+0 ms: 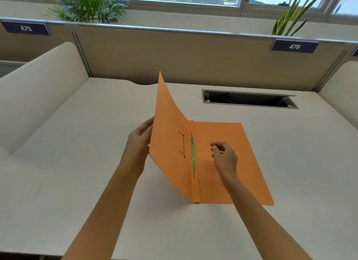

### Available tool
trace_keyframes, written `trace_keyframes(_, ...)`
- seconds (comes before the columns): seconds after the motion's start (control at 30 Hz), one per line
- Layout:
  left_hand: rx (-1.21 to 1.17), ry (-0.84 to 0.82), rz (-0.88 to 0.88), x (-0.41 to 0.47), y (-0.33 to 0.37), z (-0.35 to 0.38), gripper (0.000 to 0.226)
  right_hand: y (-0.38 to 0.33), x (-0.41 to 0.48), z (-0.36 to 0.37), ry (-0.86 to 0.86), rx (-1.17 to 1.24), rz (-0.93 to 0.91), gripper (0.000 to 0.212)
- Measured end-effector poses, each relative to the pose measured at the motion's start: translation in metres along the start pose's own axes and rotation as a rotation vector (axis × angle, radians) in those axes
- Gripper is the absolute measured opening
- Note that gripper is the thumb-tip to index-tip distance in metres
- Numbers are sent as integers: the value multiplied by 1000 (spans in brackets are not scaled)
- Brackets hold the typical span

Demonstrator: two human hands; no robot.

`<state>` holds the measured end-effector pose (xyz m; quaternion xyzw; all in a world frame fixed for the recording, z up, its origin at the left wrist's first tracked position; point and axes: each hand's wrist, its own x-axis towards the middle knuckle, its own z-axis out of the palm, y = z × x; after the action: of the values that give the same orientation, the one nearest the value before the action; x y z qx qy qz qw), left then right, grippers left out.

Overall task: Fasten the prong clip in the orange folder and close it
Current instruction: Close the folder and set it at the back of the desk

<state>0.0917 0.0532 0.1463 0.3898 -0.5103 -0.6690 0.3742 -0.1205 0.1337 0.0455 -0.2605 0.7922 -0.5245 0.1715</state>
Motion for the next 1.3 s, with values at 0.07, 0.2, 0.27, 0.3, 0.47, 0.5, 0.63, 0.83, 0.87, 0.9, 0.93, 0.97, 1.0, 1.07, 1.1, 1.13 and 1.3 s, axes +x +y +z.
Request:
trace_keyframes(0.07, 34, -15, 41, -5, -3, 21, 36, -10, 7, -16, -96, 40, 73, 18)
trace_keyframes(0.2, 135, -89, 64, -10, -12, 56, 47, -35, 14, -54, -217, 241, 125, 28)
trace_keyframes(0.27, 207, -133, 78, -10, -20, 68, 44, -48, 15, -74, -238, 285, 107, 34)
trace_keyframes(0.3, 250, -148, 92, -9, -25, 73, 42, -53, 16, -83, -242, 276, 96, 37)
trace_keyframes(0.47, 506, -150, 120, -5, -54, 85, 36, -65, 18, -117, -235, 231, 125, 46)
trace_keyframes(0.5, 547, -153, 115, -4, -60, 85, 34, -66, 18, -122, -253, 257, 144, 48)
trace_keyframes(0.63, 661, -185, 84, -1, -80, 90, 27, -65, 17, -139, -261, 287, 167, 50)
trace_keyframes(0.83, 716, -200, 39, 1, -94, 93, 31, -43, 25, -158, -264, 104, 106, 52)
trace_keyframes(0.87, 722, -198, 28, 1, -95, 93, 31, -38, 26, -159, -255, 98, 119, 50)
trace_keyframes(0.9, 731, -195, 21, 2, -96, 93, 32, -33, 28, -160, -236, 70, 130, 48)
trace_keyframes(0.93, 741, -190, 15, 2, -97, 93, 32, -27, 29, -159, -214, 33, 136, 46)
trace_keyframes(0.97, 750, -183, 10, 3, -98, 93, 33, -20, 32, -159, -193, -6, 140, 46)
trace_keyframes(1.0, 754, -175, 3, 3, -98, 92, 33, -12, 34, -158, -175, -53, 143, 47)
trace_keyframes(1.07, 759, -156, -13, 5, -100, 91, 34, 2, 38, -156, -149, -171, 158, 49)
trace_keyframes(1.1, 764, -147, -20, 5, -102, 90, 35, 7, 39, -155, -144, -228, 173, 49)
trace_keyframes(1.13, 770, -138, -28, 6, -103, 89, 36, 11, 40, -155, -145, -276, 192, 50)
trace_keyframes(1.3, 811, -104, -72, 10, -113, 84, 43, 30, 40, -142, -123, -499, 316, 62)
